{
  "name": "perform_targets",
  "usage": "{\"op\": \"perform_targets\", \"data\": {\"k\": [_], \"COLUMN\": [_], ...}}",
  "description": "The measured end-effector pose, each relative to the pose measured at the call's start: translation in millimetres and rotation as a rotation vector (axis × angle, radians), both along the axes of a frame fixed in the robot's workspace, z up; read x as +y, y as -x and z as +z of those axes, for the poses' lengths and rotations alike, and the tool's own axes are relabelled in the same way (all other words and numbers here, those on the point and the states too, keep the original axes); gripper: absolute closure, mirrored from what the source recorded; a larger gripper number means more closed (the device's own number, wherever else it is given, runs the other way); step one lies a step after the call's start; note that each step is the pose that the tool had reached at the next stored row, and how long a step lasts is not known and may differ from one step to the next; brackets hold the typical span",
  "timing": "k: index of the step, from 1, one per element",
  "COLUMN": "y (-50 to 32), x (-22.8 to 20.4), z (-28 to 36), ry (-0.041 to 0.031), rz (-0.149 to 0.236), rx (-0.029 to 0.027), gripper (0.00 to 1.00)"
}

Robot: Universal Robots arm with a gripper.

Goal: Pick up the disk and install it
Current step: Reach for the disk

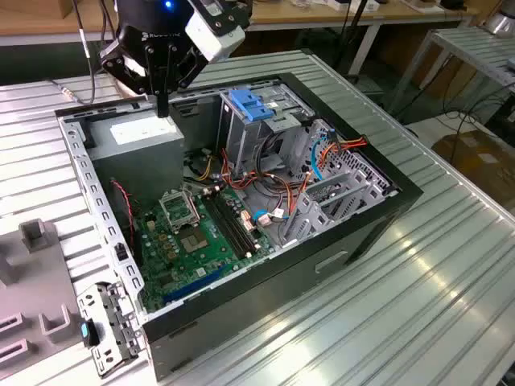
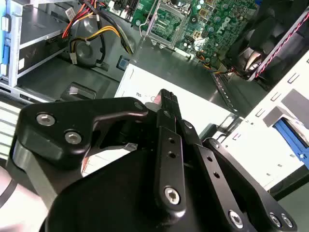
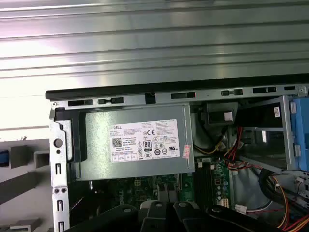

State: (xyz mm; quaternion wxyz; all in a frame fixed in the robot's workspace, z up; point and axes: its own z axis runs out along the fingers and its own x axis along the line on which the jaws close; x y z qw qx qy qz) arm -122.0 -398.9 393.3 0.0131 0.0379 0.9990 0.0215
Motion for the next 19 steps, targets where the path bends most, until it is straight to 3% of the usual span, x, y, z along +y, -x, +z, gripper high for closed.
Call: {"op": "perform_targets", "data": {"k": [19], "y": [8.1], "x": [0.1], "z": [-0.1], "ry": [0.0008], "rz": [0.000], "rx": [0.0003], "gripper": [0.89]}}
